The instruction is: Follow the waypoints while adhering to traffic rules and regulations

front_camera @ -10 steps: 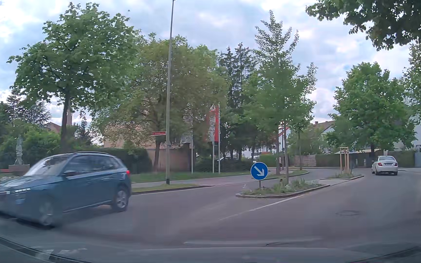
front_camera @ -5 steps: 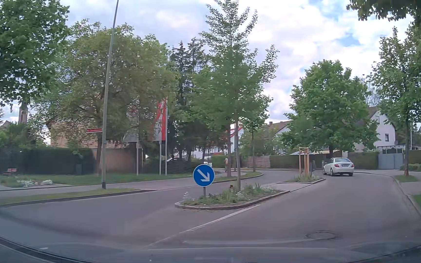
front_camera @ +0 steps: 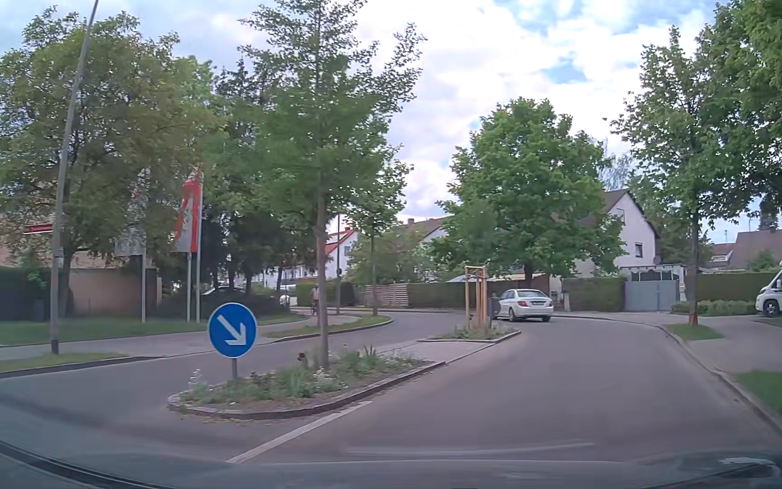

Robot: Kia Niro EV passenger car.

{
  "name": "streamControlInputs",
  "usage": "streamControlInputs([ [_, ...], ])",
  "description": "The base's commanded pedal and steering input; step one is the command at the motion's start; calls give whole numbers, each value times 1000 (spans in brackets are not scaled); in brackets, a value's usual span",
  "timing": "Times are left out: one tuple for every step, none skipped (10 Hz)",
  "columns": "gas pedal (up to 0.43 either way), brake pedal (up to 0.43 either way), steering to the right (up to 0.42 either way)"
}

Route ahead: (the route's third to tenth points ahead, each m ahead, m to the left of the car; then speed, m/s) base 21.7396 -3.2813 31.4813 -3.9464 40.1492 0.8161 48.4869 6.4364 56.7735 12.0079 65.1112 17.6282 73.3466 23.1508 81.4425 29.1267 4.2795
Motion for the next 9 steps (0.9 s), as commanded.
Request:
streamControlInputs([
  [98,18,337],
  [98,18,319],
  [110,18,298],
  [110,18,281],
  [110,18,261],
  [110,18,239],
  [138,18,207],
  [150,18,164],
  [157,18,134],
])
